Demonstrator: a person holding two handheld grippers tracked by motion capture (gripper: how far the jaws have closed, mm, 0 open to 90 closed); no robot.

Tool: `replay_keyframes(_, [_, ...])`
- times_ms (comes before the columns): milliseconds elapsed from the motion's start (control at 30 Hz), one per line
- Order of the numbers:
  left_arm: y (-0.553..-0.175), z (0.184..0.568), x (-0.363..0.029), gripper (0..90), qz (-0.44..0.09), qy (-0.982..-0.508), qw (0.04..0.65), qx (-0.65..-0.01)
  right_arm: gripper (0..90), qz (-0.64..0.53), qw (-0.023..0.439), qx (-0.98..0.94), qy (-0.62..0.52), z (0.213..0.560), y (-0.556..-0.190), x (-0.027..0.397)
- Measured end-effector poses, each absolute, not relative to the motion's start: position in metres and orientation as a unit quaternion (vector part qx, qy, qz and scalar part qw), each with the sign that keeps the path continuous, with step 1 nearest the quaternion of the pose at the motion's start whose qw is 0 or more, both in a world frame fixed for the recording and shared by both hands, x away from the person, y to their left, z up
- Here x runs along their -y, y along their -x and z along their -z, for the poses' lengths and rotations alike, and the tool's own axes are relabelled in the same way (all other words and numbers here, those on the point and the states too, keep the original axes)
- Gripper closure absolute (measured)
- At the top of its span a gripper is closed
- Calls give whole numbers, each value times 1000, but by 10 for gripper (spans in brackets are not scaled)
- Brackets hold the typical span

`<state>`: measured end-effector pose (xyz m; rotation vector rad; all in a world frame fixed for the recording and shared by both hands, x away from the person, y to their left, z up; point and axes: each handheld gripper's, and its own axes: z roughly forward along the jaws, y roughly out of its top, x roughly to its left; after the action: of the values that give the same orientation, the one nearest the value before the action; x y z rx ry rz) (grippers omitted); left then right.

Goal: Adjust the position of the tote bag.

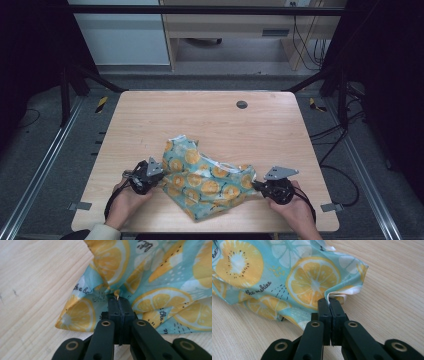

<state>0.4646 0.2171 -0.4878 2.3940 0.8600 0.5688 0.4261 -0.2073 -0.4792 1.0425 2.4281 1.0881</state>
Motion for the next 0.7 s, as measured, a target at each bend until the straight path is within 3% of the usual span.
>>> replay_keyframes(433, [-464,485,-222,900,-194,-882,266,-337,891,-389,135,-837,-361,478,-422,212])
replay_keyframes(700, [-466,485,-229,900,-216,-881,237,-348,890,-407,139,-846,-314,470,-405,203])
